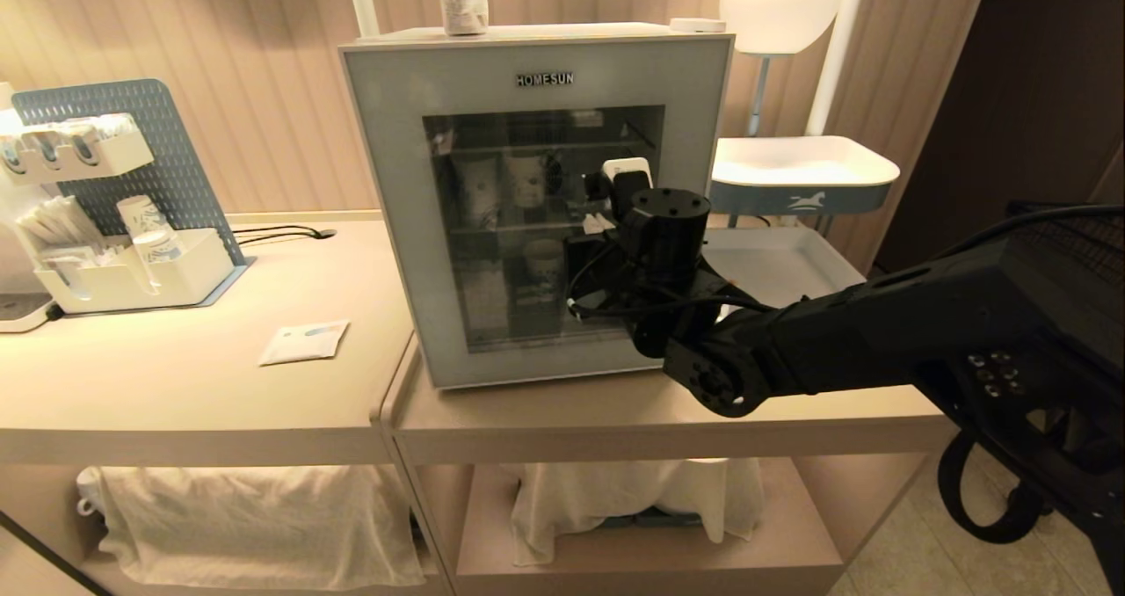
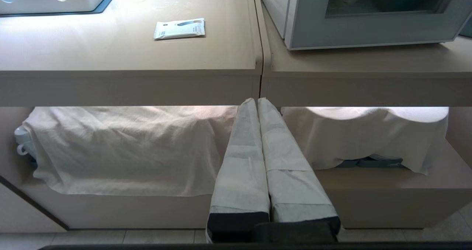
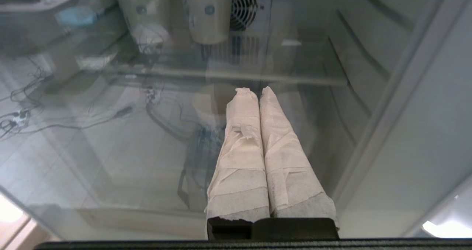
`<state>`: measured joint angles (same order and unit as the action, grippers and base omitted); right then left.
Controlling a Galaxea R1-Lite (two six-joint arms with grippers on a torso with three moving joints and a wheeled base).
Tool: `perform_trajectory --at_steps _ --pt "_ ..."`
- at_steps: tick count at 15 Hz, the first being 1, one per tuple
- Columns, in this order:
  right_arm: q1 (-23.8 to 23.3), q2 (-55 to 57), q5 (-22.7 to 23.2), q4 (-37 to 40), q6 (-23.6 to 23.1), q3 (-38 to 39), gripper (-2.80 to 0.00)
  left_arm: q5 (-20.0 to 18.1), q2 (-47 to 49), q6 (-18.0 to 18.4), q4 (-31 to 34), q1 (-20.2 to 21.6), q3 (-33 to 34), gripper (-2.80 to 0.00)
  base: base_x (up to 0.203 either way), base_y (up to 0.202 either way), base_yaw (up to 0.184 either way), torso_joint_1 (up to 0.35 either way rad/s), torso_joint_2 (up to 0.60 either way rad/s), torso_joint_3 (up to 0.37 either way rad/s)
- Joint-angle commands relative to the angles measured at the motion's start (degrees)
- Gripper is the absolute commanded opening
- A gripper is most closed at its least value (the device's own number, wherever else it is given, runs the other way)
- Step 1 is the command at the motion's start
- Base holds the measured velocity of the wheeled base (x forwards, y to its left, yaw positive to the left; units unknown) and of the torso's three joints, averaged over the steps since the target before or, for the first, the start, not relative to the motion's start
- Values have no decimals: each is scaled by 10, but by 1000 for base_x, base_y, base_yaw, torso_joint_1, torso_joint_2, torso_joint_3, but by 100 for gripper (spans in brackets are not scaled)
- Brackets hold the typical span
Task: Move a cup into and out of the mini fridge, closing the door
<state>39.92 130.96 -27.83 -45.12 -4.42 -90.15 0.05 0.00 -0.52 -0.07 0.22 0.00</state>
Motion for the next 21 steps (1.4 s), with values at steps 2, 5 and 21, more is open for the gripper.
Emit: perform_trajectory --at_steps 2,5,21 --pt "-9 31 -1 9 -5 -43 -280 0 1 0 0 0 0 -280 0 0 0 0 0 0" --pt "-15 62 -1 25 -6 -83 -280 0 1 -1 0 0 0 -280 0 0 0 0 0 0" --pt "-34 -495 -148 -15 -64 373 -280 0 1 -1 0 0 0 -280 0 0 0 0 0 0"
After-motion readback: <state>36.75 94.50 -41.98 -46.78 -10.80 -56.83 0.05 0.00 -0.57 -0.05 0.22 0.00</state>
